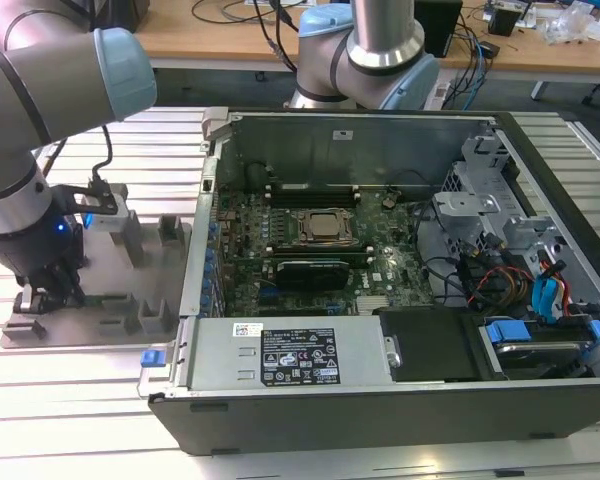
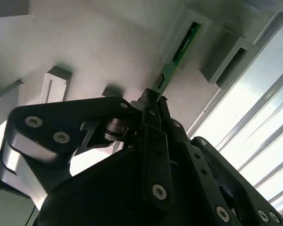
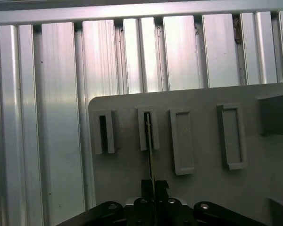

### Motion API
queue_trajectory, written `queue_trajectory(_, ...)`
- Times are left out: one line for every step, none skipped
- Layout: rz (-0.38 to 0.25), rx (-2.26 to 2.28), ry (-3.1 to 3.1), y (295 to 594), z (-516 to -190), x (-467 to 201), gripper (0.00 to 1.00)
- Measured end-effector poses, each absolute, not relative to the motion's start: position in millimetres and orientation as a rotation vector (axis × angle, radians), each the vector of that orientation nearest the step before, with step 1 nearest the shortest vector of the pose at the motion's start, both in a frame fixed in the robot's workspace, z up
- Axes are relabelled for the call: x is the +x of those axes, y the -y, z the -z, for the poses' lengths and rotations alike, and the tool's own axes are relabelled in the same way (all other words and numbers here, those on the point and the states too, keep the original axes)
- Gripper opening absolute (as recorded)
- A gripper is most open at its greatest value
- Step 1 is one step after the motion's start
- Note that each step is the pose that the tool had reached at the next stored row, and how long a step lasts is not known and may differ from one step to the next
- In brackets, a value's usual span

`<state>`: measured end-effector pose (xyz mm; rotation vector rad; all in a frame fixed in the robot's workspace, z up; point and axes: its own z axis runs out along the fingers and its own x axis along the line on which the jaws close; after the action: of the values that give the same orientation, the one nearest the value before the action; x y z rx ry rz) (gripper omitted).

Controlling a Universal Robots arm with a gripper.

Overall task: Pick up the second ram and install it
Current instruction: 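Pick up the second ram and move it above second insertion slot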

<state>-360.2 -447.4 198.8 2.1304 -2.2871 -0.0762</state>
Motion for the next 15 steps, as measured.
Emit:
queue_trajectory(0.077, 2.130, 2.287, 447, -202, -360, 0.14)
queue_trajectory(0.077, 2.131, 2.288, 447, -205, -360, 0.14)
queue_trajectory(0.078, 2.131, 2.288, 447, -212, -360, 0.14)
queue_trajectory(0.080, 2.132, 2.289, 447, -219, -360, 0.14)
queue_trajectory(0.082, 2.133, 2.289, 447, -225, -360, 0.14)
queue_trajectory(0.084, 2.134, 2.290, 447, -230, -360, 0.14)
queue_trajectory(0.086, 2.135, 2.291, 447, -236, -360, 0.14)
queue_trajectory(0.088, 2.135, 2.292, 447, -242, -360, 0.14)
queue_trajectory(0.090, 2.136, 2.292, 447, -245, -360, 0.14)
queue_trajectory(0.091, 2.136, 2.293, 447, -247, -360, 0.14)
queue_trajectory(0.091, 2.136, 2.293, 447, -250, -360, 0.14)
queue_trajectory(0.091, 2.137, 2.293, 447, -252, -360, 0.14)
queue_trajectory(0.091, 2.136, 2.293, 447, -254, -360, 0.14)
queue_trajectory(0.091, 2.137, 2.293, 447, -255, -360, 0.14)
queue_trajectory(0.091, 2.137, 2.293, 447, -256, -360, 0.14)
